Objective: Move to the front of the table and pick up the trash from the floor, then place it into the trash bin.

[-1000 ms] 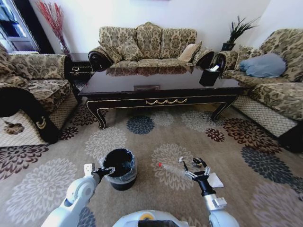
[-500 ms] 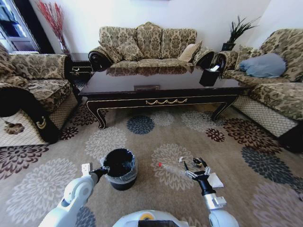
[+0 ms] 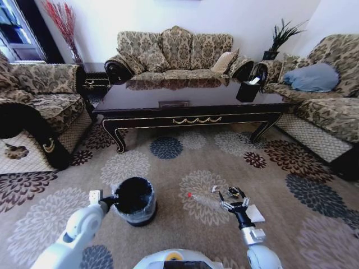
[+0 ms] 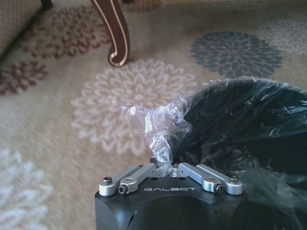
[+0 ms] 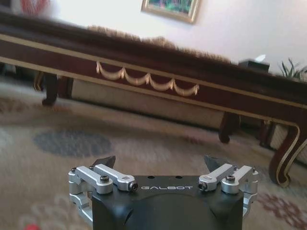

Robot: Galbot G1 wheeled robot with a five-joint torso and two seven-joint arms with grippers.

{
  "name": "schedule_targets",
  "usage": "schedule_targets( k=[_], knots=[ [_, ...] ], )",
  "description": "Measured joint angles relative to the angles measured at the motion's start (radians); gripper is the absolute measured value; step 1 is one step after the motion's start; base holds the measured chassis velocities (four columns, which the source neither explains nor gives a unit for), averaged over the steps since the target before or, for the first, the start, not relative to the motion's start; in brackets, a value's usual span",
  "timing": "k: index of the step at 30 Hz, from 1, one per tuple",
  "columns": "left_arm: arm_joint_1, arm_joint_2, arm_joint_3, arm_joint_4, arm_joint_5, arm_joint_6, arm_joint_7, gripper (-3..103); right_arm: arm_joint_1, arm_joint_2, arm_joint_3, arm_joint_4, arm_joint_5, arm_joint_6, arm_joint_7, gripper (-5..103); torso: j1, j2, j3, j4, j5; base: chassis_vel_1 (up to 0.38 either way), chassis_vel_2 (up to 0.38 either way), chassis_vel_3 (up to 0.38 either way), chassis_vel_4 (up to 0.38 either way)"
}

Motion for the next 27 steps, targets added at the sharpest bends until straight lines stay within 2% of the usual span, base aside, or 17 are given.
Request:
schedule_targets(
  k=[2, 5, 6, 7, 10, 14, 18, 22, 27],
  knots=[
    [-0.002, 0.017, 0.0, -0.004, -0.005, 0.0, 0.0, 3, 0.007, -0.011, -0.007, -0.016, -0.002, -0.01, 0.005, 100, 0.0, 0.0, 0.0, -0.0001, 0.0, 0.0, 0.0, 0.0, 0.0],
    [-0.011, 0.051, 0.004, -0.016, -0.017, 0.0, 0.001, 3, 0.032, -0.072, -0.034, -0.082, -0.018, -0.015, -0.01, 100, 0.0, 0.0, 0.0, -0.0003, 0.0001, 0.0, 0.0, 0.0, 0.0],
    [-0.014, 0.056, 0.007, -0.021, -0.021, 0.0, -0.004, 3, 0.042, -0.126, -0.048, -0.122, -0.043, 0.005, -0.054, 100, 0.0, 0.0, 0.0, -0.0003, -0.0001, 0.0, 0.0, 0.0, 0.0],
    [-0.014, 0.056, 0.007, -0.021, -0.021, 0.0, -0.004, 3, 0.042, -0.126, -0.048, -0.122, -0.043, 0.005, -0.054, 100, 0.0, 0.0, 0.0, -0.0003, -0.0001, 0.0, 0.0, 0.0, 0.0],
    [-0.008, 0.057, 0.009, -0.045, -0.032, 0.0, -0.007, 3, 0.092, -0.215, -0.08, -0.225, -0.095, 0.087, -0.159, 100, 0.0, 0.0, 0.0, -0.0004, -0.0003, 0.0, 0.0, 0.0, 0.0],
    [0.005, 0.078, 0.013, -0.069, -0.041, 0.0, -0.009, 3, 0.145, -0.267, -0.117, -0.293, -0.097, 0.121, -0.205, 100, 0.0, 0.0, 0.0, 0.0001, -0.0002, 0.0, 0.0, 0.0, 0.0],
    [0.006, 0.1, 0.025, -0.081, -0.055, 0.0, -0.013, 3, 0.188, -0.296, -0.163, -0.338, -0.088, 0.136, -0.25, 100, 0.0, 0.0, 0.0, -0.0002, -0.0004, 0.0, 0.0, 0.0, 0.0],
    [0.006, 0.105, 0.03, -0.088, -0.067, 0.0, -0.02, 3, 0.236, -0.294, -0.215, -0.409, -0.074, 0.146, -0.271, 100, 0.0, 0.0, 0.0, -0.0003, -0.0002, 0.0, 0.0, 0.0, 0.0],
    [0.02, 0.121, 0.02, -0.104, -0.117, 0.0, -0.034, 3, 0.31, -0.286, -0.279, -0.512, -0.057, 0.169, -0.333, 100, 0.0, 0.0, 0.0, -0.0002, -0.0004, 0.0, 0.0, 0.0, 0.0]
  ],
)
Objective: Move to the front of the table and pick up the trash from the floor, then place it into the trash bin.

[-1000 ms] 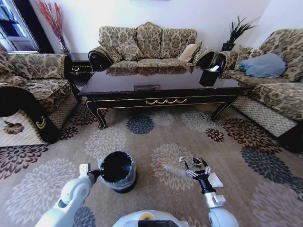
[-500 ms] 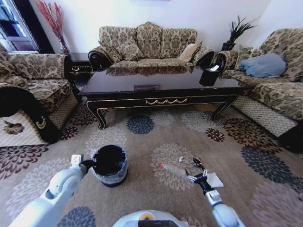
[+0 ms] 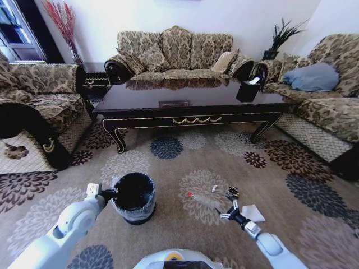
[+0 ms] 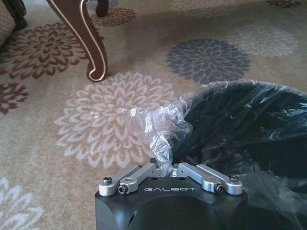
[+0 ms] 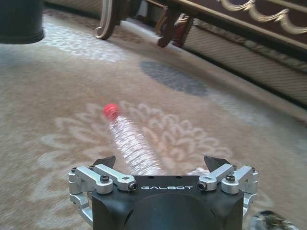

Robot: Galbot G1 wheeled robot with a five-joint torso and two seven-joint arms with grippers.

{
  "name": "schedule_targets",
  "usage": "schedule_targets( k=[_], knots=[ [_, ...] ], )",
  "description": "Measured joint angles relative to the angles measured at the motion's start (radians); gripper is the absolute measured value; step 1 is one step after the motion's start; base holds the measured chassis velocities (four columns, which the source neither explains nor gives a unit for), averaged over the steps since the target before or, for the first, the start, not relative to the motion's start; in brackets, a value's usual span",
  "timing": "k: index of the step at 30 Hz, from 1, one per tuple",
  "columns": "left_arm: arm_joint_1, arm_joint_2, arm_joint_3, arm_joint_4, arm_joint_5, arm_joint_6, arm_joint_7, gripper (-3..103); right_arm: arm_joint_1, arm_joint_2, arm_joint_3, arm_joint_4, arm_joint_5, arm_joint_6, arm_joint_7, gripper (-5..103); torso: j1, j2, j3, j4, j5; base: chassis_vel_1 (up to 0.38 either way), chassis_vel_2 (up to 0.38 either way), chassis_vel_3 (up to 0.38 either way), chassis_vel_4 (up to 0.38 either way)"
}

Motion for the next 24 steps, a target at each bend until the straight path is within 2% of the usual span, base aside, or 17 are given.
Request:
schedule_targets(
  k=[8, 16, 17, 20, 22, 23, 24],
  knots=[
    [0.01, 0.032, -0.027, -0.022, -0.055, 0.0, -0.018, 3, 0.181, 0.019, -0.094, -0.213, 0.007, 0.036, -0.045, 100, 0.0, 0.0, 0.0, 0.0002, 0.0, 0.0, 0.0, 0.0, 0.0],
    [0.012, 0.038, -0.046, -0.029, -0.076, -0.001, -0.027, 3, 0.246, 0.04, -0.128, -0.322, -0.027, 0.056, -0.063, 100, 0.0, 0.0, 0.0, -0.0001, -0.0001, 0.0, 0.0, 0.0, 0.0],
    [0.012, 0.038, -0.047, -0.029, -0.077, -0.001, -0.028, 3, 0.255, 0.044, -0.132, -0.341, -0.033, 0.06, -0.071, 102, 0.0, 0.0, 0.0, 0.0, 0.0003, 0.0, 0.0, 0.0, 0.0],
    [0.014, 0.035, -0.05, -0.029, -0.077, -0.001, -0.031, 3, 0.279, 0.062, -0.127, -0.392, -0.055, 0.082, -0.07, 91, 0.0, 0.0, 0.0, 0.0001, 0.0001, 0.0, 0.0, 0.0, 0.0],
    [0.014, 0.034, -0.049, -0.029, -0.077, -0.001, -0.03, 3, 0.279, 0.062, -0.126, -0.393, -0.054, 0.082, -0.067, 91, 0.0, 0.0, 0.0, 0.0001, 0.0003, 0.0, 0.0, 0.0, 0.0],
    [0.014, 0.033, -0.046, -0.028, -0.075, -0.001, -0.03, 3, 0.276, 0.06, -0.118, -0.387, -0.048, 0.082, -0.059, 80, 0.0, 0.0, 0.0, 0.0, 0.0005, 0.0, 0.0, 0.0, 0.0],
    [0.014, 0.032, -0.044, -0.027, -0.073, -0.001, -0.029, 3, 0.275, 0.057, -0.107, -0.38, -0.049, 0.082, -0.057, 80, 0.0, 0.0, 0.0, 0.0, 0.0002, 0.0, 0.0, 0.0, 0.0]
  ],
)
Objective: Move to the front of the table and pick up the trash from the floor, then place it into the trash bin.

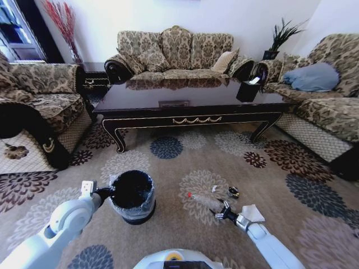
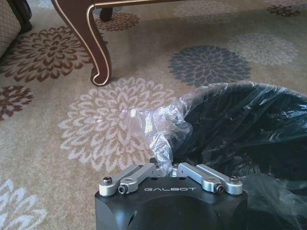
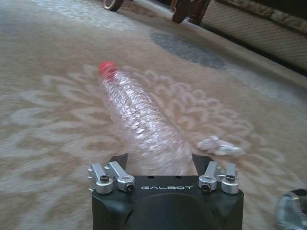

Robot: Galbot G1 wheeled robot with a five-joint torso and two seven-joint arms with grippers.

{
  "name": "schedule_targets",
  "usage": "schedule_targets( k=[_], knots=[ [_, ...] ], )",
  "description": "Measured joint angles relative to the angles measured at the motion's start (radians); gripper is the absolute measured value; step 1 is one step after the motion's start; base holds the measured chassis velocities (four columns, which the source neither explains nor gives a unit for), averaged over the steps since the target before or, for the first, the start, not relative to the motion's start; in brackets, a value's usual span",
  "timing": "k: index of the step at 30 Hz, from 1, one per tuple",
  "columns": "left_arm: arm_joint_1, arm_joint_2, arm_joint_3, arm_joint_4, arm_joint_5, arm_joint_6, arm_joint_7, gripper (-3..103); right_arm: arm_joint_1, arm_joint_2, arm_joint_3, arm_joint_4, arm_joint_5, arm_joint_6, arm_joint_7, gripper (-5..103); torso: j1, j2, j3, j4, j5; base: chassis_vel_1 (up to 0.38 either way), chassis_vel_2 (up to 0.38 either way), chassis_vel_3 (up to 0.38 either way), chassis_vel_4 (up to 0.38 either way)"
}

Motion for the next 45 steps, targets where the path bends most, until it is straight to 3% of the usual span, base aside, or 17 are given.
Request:
schedule_targets(
  k=[3, 5, 6, 9, 11, 14, 16, 17, 20, 22, 25, 27, 28, 29, 34, 40, 45],
  knots=[
    [-0.002, -0.005, 0.004, 0.01, 0.006, 0.0, 0.005, 3, -0.001, -0.004, 0.014, 0.006, 0.0, 0.0, 0.0, 70, 0.0, 0.0, 0.0, -0.0001, -0.0005, 0.0, 0.0, 0.0, 0.0],
    [-0.006, -0.009, 0.006, 0.019, 0.012, 0.0, 0.005, 3, -0.001, -0.007, 0.018, 0.008, 0.002, 0.001, 0.0, 70, 0.0, 0.0, 0.0, -0.0001, -0.0002, 0.0, 0.0, 0.0, 0.0],
    [-0.008, -0.011, 0.007, 0.021, 0.014, 0.0, 0.005, 3, -0.002, -0.008, 0.019, 0.01, 0.003, 0.001, 0.0, 58, 0.0, 0.0, 0.0, 0.0, -0.0001, 0.0, 0.0, 0.0, 0.0],
    [-0.01, -0.013, 0.007, 0.021, 0.012, 0.0, 0.006, 3, -0.016, -0.017, 0.024, 0.036, 0.005, 0.002, 0.0, 42, 0.0, 0.0, 0.0, 0.0, -0.0002, 0.0, 0.0, 0.0, 0.0],
    [-0.009, -0.014, 0.007, 0.021, 0.012, 0.0, 0.007, 3, -0.019, -0.017, 0.025, 0.04, 0.005, 0.002, 0.0, 42, 0.0, 0.0, 0.0, -0.0002, -0.0001, 0.0, 0.0, 0.0, 0.0],
    [-0.003, -0.021, 0.004, 0.019, 0.014, 0.0, 0.01, 3, -0.032, -0.017, 0.035, 0.052, -0.001, 0.005, 0.001, 25, 0.0, 0.0, 0.0, 0.0, -0.0002, 0.0, 0.0, 0.0, 0.0],
    [-0.002, -0.022, 0.003, 0.019, 0.015, 0.0, 0.011, 3, -0.037, -0.016, 0.037, 0.056, -0.002, 0.007, 0.004, 25, 0.0, 0.0, 0.0, 0.0001, -0.0002, 0.0, 0.0, 0.0, 0.0],
    [-0.001, -0.023, 0.003, 0.019, 0.016, 0.0, 0.011, 3, -0.039, -0.017, 0.038, 0.058, -0.002, 0.007, 0.007, 19, 0.0, 0.0, 0.0, 0.0, -0.0002, 0.0, 0.0, 0.0, 0.0],
    [0.001, -0.025, 0.0, 0.019, 0.018, 0.0, 0.013, 3, -0.056, -0.028, 0.043, 0.087, -0.001, 0.008, 0.025, 33, 0.0, 0.0, 0.0, 0.0, -0.0002, 0.0, 0.0, 0.0, 0.0],
    [0.001, -0.026, 0.0, 0.019, 0.018, 0.0, 0.013, 3, -0.058, -0.031, 0.046, 0.089, -0.001, 0.008, 0.026, 33, 0.0, 0.0, 0.0, 0.0, -0.0003, 0.0, 0.0, 0.0, 0.0],
    [0.001, -0.026, -0.003, 0.018, 0.018, 0.0, 0.015, 3, -0.065, -0.041, 0.057, 0.083, 0.0, 0.012, 0.025, 51, 0.0, 0.0, 0.0, 0.0001, -0.0001, 0.0, 0.0, 0.0, 0.0],
    [0.001, -0.026, -0.004, 0.018, 0.018, 0.0, 0.015, 3, -0.067, -0.043, 0.058, 0.083, 0.0, 0.013, 0.023, 51, 0.0, 0.0, 0.0, 0.0, -0.0001, 0.0, 0.0, 0.0, 0.0],
    [0.0, -0.026, -0.005, 0.017, 0.018, 0.0, 0.015, 3, -0.073, -0.048, 0.063, 0.083, 0.003, 0.018, 0.013, 61, 0.0, 0.0, 0.0, -0.0001, -0.0001, 0.0, 0.0, 0.0, 0.0],
    [0.0, -0.026, -0.007, 0.017, 0.017, 0.0, 0.016, 3, -0.079, -0.052, 0.065, 0.087, 0.005, 0.021, 0.005, 61, 0.0, 0.0, 0.0, -0.0001, -0.0001, 0.0, 0.0, 0.0, 0.0],
    [0.001, -0.025, -0.012, 0.019, 0.017, 0.0, 0.017, 3, -0.123, -0.065, 0.07, 0.161, 0.025, 0.018, -0.011, 84, 0.0, 0.0, 0.0, 0.0, -0.0001, 0.0, 0.0, 0.0, 0.0],
    [0.001, -0.028, -0.014, 0.021, 0.017, 0.0, 0.017, 3, -0.209, -0.069, 0.062, 0.312, 0.088, -0.038, -0.015, 100, 0.0, 0.0, 0.0, 0.0, -0.0002, 0.0, 0.0, 0.0, 0.0],
    [0.003, -0.028, -0.019, 0.023, 0.017, 0.0, 0.018, 3, -0.26, -0.072, 0.032, 0.45, 0.154, -0.109, -0.003, 100, 0.0, 0.0, 0.0, -0.0002, -0.0003, 0.0, 0.0, 0.0, 0.0]
  ],
)
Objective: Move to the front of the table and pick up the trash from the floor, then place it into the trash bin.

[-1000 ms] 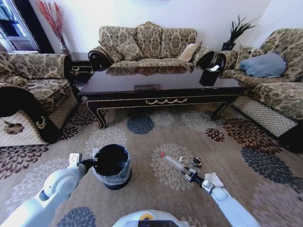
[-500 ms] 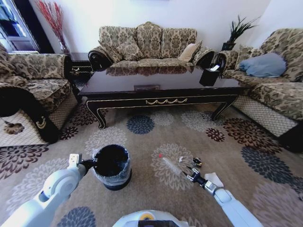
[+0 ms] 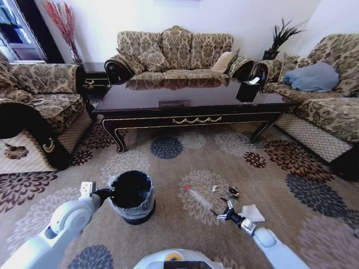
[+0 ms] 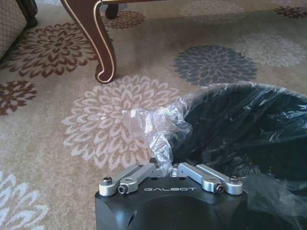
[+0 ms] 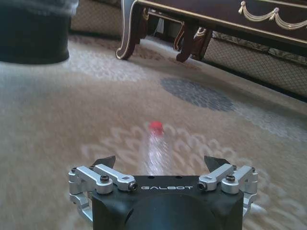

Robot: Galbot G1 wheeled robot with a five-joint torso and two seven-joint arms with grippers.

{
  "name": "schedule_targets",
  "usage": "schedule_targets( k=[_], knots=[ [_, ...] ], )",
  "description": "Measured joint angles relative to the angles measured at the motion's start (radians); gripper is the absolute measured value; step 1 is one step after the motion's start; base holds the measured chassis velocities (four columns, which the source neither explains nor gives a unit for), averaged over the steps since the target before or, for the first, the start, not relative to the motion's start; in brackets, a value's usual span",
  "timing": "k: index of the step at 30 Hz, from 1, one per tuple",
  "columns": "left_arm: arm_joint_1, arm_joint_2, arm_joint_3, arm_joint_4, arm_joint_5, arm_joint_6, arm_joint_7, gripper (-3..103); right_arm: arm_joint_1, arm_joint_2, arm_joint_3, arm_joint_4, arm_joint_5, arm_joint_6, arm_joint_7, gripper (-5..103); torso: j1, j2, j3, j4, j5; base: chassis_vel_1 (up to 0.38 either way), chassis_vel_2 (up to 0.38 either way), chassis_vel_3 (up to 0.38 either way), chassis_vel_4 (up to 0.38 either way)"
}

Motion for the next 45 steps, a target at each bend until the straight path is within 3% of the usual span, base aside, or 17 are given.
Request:
schedule_targets(
  k=[6, 13, 23, 34, 37, 40, 45],
  knots=[
    [0.0, 0.0, 0.0, 0.0, 0.0, 0.0, 0.0, 3, 0.035, 0.03, -0.044, -0.003, 0.022, -0.039, 0.03, 100, 0.0, 0.0, 0.0, 0.0001, 0.0001, 0.0, 0.0, 0.0, 0.0],
    [0.014, 0.012, -0.021, -0.018, -0.002, 0.0, 0.0, 3, 0.172, 0.104, -0.085, -0.205, -0.013, -0.023, 0.072, 100, 0.0, 0.0, 0.0, 0.0005, 0.0004, 0.0, 0.0, 0.0, 0.0],
    [0.008, 0.008, -0.02, -0.028, -0.011, 0.0, 0.0, 3, 0.188, 0.104, -0.077, -0.29, -0.033, -0.031, 0.079, 103, 0.0, 0.0, 0.0, -0.0001, 0.0001, 0.0, 0.0, 0.0, 0.0],
    [0.021, -0.003, -0.034, -0.03, -0.008, 0.0, 0.002, 3, 0.178, 0.094, -0.087, -0.266, -0.047, -0.03, 0.085, 62, 0.0, 0.0, 0.0, 0.0003, 0.0002, 0.0, 0.0, 0.0, 0.0],
    [0.023, -0.002, -0.037, -0.032, -0.008, 0.0, 0.003, 3, 0.181, 0.092, -0.088, -0.266, -0.048, -0.03, 0.085, 57, 0.0, 0.0, 0.0, 0.0002, 0.0001, 0.0, 0.0, 0.0, 0.0],
    [0.024, -0.001, -0.038, -0.032, -0.008, 0.0, 0.003, 3, 0.18, 0.091, -0.086, -0.263, -0.048, -0.029, 0.085, 42, 0.0, 0.0, 0.0, 0.0002, 0.0002, 0.0, 0.0, 0.0, 0.0],
    [0.027, -0.001, -0.033, -0.036, -0.001, 0.0, 0.003, 3, 0.159, 0.085, -0.07, -0.25, -0.049, -0.021, 0.083, 33, 0.0, 0.0, 0.0, 0.0003, 0.0003, 0.0, 0.0, 0.0, 0.0]
  ],
)
